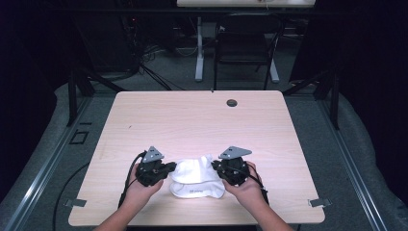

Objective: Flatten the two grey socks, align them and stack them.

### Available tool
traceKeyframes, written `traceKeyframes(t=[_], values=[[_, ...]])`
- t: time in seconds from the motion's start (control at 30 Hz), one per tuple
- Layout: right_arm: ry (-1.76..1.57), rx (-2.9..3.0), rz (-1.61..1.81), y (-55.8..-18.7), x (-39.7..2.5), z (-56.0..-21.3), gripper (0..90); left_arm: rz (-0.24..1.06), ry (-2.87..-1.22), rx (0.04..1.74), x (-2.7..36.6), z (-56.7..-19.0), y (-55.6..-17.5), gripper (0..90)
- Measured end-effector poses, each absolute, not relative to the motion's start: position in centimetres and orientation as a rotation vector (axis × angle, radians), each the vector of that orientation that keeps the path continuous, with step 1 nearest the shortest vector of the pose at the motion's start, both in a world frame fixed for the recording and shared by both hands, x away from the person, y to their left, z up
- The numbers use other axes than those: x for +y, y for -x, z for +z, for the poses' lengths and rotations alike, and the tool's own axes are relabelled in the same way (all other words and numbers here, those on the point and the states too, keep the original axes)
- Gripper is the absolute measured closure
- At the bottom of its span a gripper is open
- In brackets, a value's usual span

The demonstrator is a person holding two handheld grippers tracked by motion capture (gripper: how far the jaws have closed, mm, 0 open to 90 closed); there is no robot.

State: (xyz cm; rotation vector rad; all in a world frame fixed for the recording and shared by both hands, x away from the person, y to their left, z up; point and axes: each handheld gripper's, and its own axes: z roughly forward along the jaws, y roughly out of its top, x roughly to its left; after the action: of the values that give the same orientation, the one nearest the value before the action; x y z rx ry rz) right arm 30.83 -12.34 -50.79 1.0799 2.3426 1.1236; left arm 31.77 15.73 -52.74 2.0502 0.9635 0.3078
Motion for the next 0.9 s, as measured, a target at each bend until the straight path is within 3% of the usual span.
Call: traceKeyframes(t=[0.9], values=[[-1.096,2.373,1.097,-27.5,-12.8,-53.1,85.7,0.263,-2.071,0.974,15.6,-54.7,-29.5,87.9]])
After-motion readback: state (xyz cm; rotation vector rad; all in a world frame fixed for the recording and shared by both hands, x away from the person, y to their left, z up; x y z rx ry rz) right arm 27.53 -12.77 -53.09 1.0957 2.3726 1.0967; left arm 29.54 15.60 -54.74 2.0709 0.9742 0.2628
